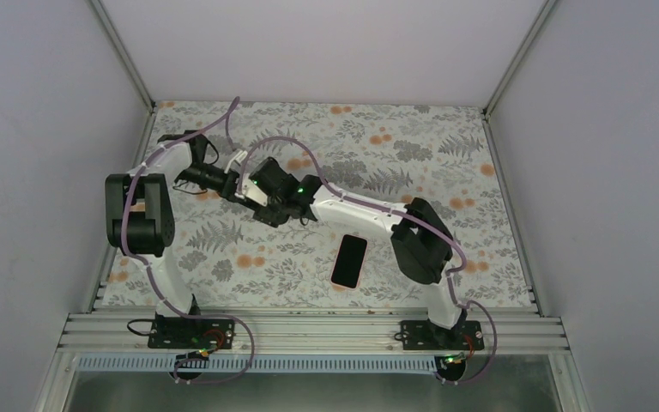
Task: Take the phone out of the phone case
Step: Remove the phone case from the phone.
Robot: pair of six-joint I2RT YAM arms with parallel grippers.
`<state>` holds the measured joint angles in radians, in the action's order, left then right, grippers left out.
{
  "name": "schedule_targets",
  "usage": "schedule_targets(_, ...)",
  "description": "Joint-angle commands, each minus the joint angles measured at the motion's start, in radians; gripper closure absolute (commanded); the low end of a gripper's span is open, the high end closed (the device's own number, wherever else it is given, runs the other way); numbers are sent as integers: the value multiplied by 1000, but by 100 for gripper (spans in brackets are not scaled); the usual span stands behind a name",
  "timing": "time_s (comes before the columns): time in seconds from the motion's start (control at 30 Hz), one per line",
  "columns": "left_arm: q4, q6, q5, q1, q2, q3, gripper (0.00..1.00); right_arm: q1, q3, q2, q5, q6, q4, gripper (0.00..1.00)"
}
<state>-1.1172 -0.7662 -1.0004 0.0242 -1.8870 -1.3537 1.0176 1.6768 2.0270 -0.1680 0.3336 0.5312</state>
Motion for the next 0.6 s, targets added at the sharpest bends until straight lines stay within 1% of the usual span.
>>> schedule_targets(0.0,-83,-85,-94,3,-24,-39,32,13,28,26,-8,10,-50,37)
schedule_targets(0.1,-142,-138,-123,3,-35,-49,44,12,21,26,-34,13,-67,37)
schedule_targets(0.23,-224,-225,-148,4,-47,-51,66,6,3,12,-52,10,-90,37)
schedule_targets(0.27,-237,-239,-151,5,-49,-51,73,4,-3,7,-55,10,-94,37)
schedule_targets(0.33,-239,-245,-147,4,-52,-47,82,3,-9,-1,-54,15,-97,36)
schedule_targets(0.37,-239,-246,-147,5,-53,-48,86,3,-9,-3,-53,18,-92,32)
schedule_targets(0.4,-239,-245,-148,5,-55,-49,88,3,-11,-6,-48,22,-84,23)
schedule_targets(0.43,-239,-246,-151,5,-55,-52,90,2,-17,-12,-36,25,-80,5)
schedule_targets(0.47,-239,-247,-154,5,-54,-55,92,-1,-19,-20,-10,27,-63,1)
schedule_targets(0.57,-240,-266,-144,3,-28,-59,98,-42,-1,-51,150,27,52,0)
